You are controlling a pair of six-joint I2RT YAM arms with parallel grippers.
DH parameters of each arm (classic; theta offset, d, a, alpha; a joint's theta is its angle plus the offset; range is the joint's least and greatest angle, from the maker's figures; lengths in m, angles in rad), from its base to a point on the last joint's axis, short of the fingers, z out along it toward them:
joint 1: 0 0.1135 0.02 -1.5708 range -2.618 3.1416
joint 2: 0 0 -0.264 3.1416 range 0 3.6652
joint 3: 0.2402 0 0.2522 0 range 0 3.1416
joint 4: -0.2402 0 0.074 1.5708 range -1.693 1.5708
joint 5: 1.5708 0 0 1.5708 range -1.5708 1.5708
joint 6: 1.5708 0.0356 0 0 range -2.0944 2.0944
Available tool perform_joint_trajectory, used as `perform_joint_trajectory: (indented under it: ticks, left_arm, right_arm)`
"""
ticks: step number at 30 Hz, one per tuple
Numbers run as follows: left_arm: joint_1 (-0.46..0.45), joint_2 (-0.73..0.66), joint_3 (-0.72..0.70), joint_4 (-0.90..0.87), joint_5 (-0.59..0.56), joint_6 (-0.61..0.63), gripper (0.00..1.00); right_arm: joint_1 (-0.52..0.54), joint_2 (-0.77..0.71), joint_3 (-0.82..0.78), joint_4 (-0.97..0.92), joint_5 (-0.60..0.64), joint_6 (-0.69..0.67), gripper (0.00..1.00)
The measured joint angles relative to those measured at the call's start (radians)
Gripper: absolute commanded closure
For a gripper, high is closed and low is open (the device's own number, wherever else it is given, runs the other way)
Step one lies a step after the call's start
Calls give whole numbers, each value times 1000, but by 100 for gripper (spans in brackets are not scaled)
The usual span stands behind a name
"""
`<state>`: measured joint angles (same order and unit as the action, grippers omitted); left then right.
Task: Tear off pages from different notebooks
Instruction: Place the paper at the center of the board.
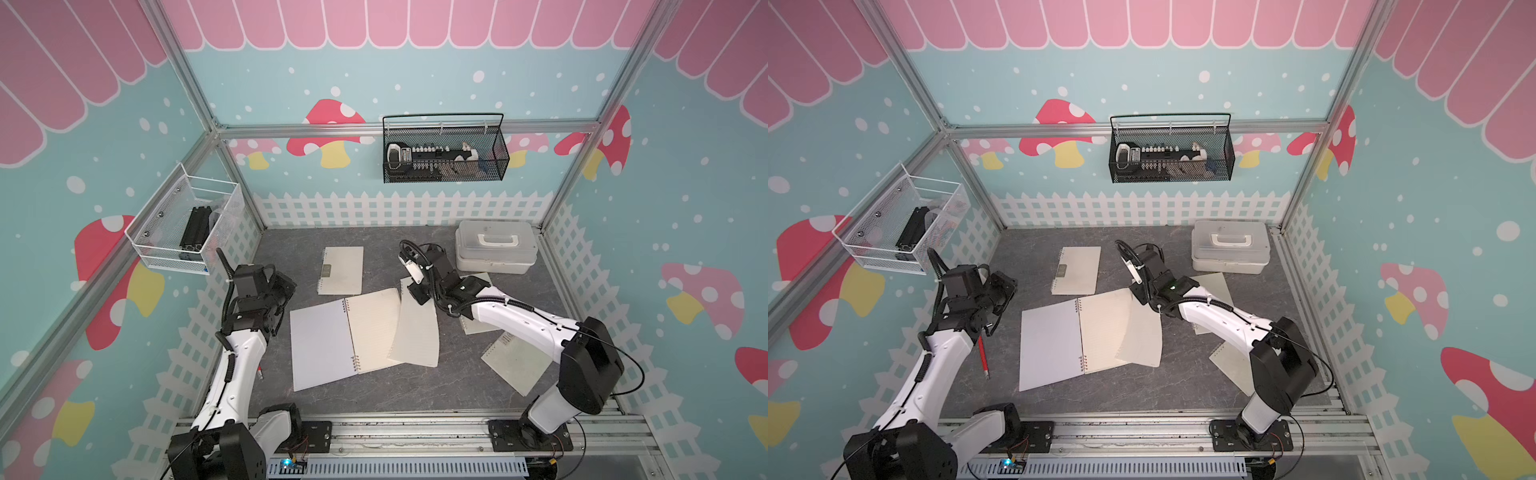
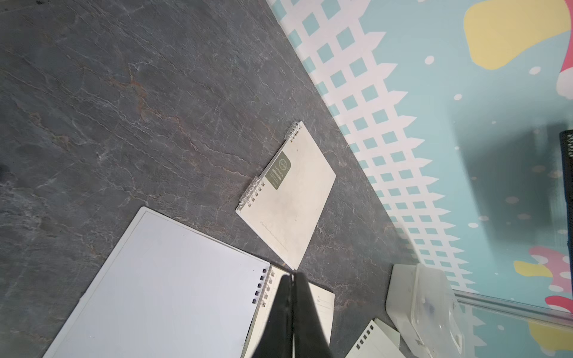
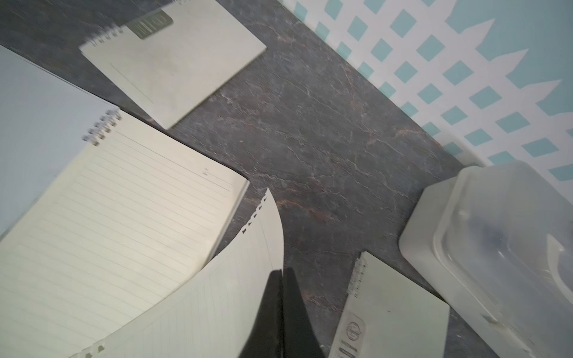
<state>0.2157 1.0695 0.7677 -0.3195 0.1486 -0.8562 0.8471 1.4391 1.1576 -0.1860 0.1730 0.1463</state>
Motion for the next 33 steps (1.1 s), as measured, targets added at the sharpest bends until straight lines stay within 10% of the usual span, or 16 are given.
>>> perform_joint_trajectory:
  ticks: [6, 10, 15, 33]
  left_arm:
    - [-16, 7, 42, -6, 49, 16, 100]
    - [-20, 14, 41, -30, 54, 48, 57]
    - [-11, 55, -7, -39, 46, 75, 31]
    - [85, 524, 61, -57, -13, 196, 28]
  right_arm:
    - [-110, 180, 104, -93, 51, -134, 100]
    - [-152, 237, 165, -155, 126, -252, 100]
    - [-197, 359, 274, -188, 173, -347, 96]
    - [-219, 281, 368, -373, 258, -291, 7]
